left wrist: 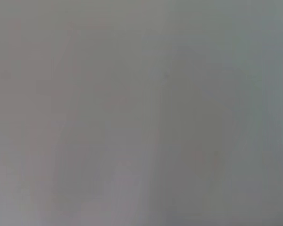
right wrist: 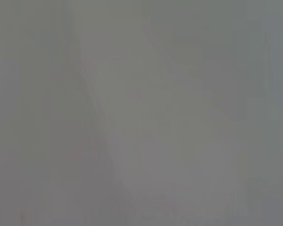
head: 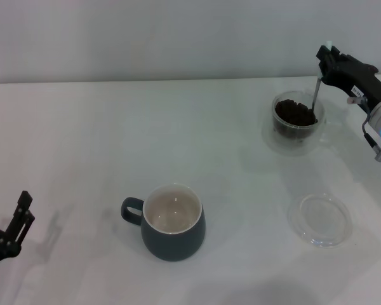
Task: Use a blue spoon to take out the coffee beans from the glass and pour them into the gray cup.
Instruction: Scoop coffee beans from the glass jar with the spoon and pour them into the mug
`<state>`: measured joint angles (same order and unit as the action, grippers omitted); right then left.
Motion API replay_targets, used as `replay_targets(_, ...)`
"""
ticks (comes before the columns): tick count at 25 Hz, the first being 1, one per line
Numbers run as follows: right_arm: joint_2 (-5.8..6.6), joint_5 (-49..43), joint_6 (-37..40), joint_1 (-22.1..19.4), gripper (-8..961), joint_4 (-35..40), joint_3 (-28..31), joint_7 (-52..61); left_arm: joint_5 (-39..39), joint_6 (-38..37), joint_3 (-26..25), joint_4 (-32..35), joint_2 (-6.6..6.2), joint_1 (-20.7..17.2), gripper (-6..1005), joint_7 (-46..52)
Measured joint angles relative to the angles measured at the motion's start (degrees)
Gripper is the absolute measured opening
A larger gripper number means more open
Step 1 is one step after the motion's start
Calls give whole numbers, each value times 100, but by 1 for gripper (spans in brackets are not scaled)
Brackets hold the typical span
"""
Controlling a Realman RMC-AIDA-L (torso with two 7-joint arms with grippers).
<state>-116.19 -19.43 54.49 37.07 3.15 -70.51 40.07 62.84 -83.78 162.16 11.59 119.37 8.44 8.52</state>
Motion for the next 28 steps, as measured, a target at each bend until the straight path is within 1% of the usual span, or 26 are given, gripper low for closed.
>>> replay_targets(4, 0, -1, -42, 1, 142, 0, 0, 354, 0, -11, 0, -8, -7, 0, 736, 0)
replay_targets(10, 0, 0, -312, 13, 142, 28, 42, 920, 0, -35, 0, -8, -10, -7, 735, 0)
replay_targets(15, 0, 13, -347, 19, 141, 47, 46, 1368, 0, -40, 0, -8, -10, -10, 735, 0)
replay_targets(28, 0, 300, -626, 14, 141, 81, 55, 2039, 76, -51, 0, -7, -19, 69, 736, -2)
